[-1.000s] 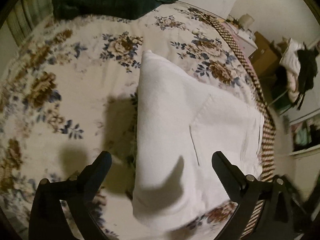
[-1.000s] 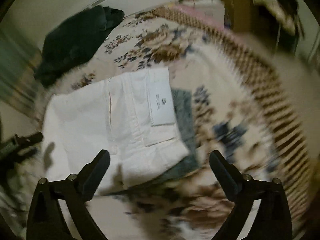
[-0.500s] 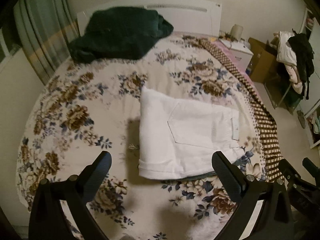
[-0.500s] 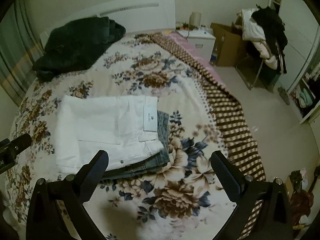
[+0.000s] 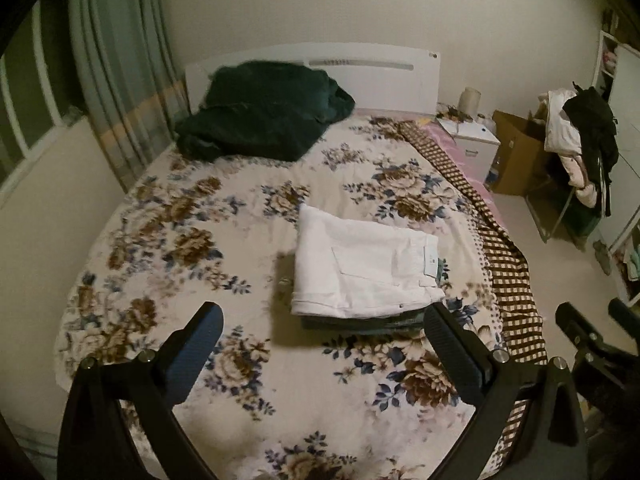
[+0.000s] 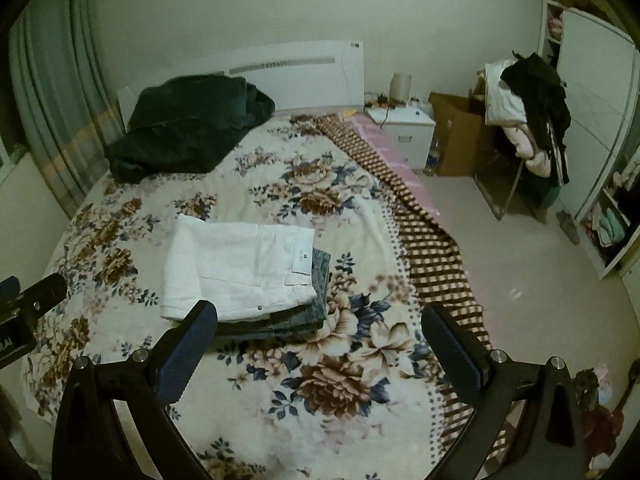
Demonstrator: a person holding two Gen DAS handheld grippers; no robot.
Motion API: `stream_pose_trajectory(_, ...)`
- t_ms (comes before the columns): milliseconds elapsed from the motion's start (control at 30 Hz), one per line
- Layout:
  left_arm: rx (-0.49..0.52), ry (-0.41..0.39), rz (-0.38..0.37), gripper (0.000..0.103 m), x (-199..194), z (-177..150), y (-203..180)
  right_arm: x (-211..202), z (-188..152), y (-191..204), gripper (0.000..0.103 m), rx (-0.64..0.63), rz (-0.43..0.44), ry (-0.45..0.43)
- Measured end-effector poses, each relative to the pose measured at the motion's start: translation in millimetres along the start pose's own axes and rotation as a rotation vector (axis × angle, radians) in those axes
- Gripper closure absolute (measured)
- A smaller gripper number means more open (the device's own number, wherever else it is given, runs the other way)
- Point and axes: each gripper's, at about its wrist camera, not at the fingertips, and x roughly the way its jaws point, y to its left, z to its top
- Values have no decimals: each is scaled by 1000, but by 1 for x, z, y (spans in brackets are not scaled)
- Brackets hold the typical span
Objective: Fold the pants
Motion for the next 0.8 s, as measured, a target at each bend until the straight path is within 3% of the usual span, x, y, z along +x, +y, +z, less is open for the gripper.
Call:
stream_pose_trajectory(433,-50,-107,3,1,-120,-36,-16,-161,-28,-19,0,-93,56,-110)
stream_pose_trajectory(800,-63,-120,0,0,-155,-48,-7,-222,-28,-23,0,-78,69,-125)
